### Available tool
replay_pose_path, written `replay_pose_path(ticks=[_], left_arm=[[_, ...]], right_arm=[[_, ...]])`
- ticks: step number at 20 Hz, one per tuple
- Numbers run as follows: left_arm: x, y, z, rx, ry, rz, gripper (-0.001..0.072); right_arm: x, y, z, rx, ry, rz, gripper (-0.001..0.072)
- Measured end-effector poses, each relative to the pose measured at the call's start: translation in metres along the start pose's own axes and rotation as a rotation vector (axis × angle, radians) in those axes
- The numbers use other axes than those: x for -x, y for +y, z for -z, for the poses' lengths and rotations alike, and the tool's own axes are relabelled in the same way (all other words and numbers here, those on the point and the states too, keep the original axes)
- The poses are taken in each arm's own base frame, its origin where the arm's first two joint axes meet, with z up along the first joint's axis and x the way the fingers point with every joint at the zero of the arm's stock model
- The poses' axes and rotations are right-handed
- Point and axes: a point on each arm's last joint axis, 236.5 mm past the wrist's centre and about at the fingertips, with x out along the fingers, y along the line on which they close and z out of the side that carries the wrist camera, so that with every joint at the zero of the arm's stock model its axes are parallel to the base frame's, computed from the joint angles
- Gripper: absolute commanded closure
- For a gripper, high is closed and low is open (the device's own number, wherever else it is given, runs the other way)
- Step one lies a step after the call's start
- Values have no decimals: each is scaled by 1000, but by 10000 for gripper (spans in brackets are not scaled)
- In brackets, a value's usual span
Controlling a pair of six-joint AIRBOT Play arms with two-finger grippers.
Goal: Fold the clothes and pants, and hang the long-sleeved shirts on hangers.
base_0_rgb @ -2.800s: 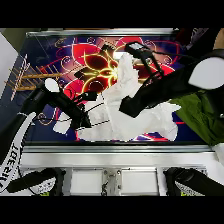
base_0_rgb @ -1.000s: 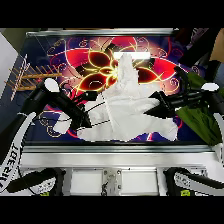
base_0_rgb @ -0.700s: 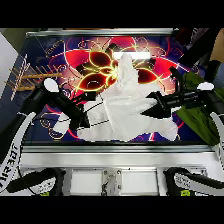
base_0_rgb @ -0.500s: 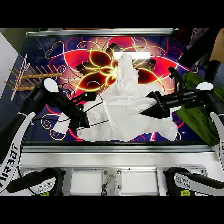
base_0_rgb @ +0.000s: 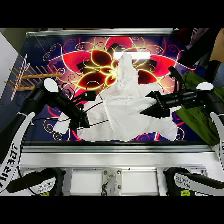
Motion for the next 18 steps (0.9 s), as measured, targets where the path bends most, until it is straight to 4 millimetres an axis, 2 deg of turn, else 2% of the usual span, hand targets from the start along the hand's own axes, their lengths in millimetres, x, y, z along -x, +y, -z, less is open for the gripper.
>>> replay_pose_path(ticks=[1,2,3,12,13,14,18], left_arm=[[0,0,0,0,0,0,699],[0,0,0,0,0,0,699],[0,0,0,0,-1,0,699],[0,1,-1,1,-3,-3,693],[0,1,-1,1,-2,-4,516],[0,1,-1,3,-4,-4,271],[0,4,-1,85,-6,-15,257]], right_arm=[[0,0,0,0,0,0,193],[0,0,0,0,0,0,418],[0,0,0,0,0,0,698],[0,-3,0,1,-2,13,702],[0,-4,-1,1,-2,16,702],[0,-4,0,0,-2,18,703],[0,-6,-1,-1,-3,27,705]])
